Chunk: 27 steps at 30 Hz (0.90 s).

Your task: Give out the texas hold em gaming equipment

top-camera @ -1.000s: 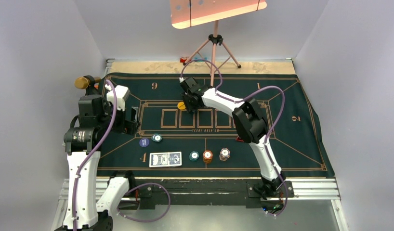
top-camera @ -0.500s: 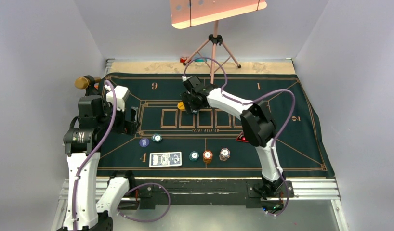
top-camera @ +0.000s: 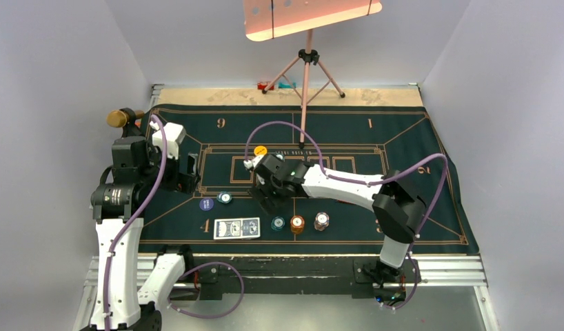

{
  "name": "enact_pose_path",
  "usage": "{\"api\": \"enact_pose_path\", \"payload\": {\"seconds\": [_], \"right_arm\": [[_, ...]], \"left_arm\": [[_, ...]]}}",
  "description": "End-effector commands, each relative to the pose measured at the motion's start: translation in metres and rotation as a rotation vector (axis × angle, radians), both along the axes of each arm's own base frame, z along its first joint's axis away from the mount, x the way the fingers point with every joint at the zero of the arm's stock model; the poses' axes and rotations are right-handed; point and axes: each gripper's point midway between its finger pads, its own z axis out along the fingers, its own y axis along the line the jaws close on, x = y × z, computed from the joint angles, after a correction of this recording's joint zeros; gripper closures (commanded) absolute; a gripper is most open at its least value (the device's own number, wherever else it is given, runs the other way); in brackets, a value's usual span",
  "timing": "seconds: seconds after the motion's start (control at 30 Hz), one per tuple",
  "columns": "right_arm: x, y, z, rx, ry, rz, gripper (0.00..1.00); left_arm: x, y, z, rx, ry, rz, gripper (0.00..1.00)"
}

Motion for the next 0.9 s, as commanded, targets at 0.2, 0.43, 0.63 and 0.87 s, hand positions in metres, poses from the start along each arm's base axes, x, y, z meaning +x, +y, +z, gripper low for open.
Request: {"api": "enact_pose_path", "payload": {"seconds": [0.2, 0.43, 0.63, 0.87], "right_arm": [[-0.045, -0.012, -0.025, -0.034, 0.095, 0.113, 0.12], [-0.06, -0.006, -0.038, -0.066, 0.122, 0.18, 0.12], [-0.061, -0.011, -0.047, -0.104, 0.131, 0.185, 0.16], [-0.063, -0.012, -0.057, -0.132, 0.145, 0.192, 0.24]], "left_arm": [[0.002, 0.003, 0.008, 0.015, -0.037, 0.001, 0.0], [0.002, 0.004, 0.008, 0.022, -0.039, 0.005, 0.0], [0.001, 0.005, 0.008, 0.027, -0.041, 0.006, 0.0], [0.001, 0.005, 0.008, 0.031, -0.044, 0.007, 0.0]]}}
